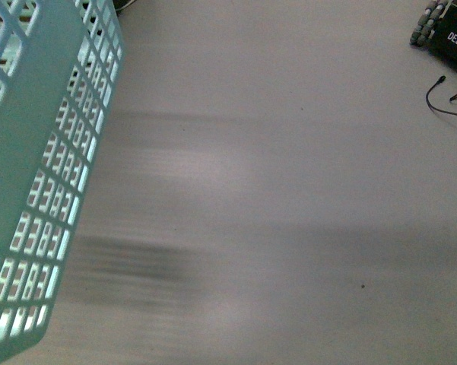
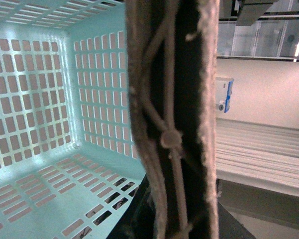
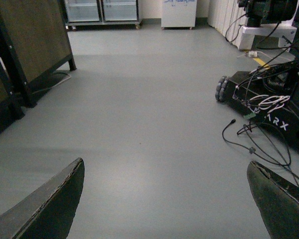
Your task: Pick lemon and mango into basket
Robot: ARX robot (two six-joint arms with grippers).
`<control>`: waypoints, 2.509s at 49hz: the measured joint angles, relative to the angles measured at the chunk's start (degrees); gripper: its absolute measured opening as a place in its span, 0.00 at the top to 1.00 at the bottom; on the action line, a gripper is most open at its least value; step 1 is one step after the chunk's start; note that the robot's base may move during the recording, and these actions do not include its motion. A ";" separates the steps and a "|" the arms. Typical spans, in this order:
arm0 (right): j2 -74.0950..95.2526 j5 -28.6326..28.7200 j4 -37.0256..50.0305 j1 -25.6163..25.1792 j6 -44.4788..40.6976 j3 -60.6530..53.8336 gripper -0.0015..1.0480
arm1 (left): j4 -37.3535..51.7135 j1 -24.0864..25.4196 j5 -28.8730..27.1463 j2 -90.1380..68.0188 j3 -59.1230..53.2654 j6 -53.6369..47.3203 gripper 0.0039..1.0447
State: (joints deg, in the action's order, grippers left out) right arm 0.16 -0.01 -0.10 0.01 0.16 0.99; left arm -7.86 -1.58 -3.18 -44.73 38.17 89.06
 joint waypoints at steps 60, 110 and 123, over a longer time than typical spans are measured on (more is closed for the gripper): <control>0.00 0.00 0.00 0.00 -0.02 0.00 0.08 | -0.31 0.11 0.20 -0.11 0.13 -0.09 0.95; 0.00 0.02 0.00 0.00 -0.04 0.00 0.08 | -0.31 0.11 0.20 -0.11 0.13 -0.04 0.95; 0.00 0.00 0.00 0.00 0.00 0.00 0.08 | -0.31 0.11 0.20 -0.11 0.13 -0.04 0.95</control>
State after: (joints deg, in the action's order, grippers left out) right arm 0.16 -0.01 -0.10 0.01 0.16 0.99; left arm -8.16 -1.48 -2.98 -44.84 38.30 89.01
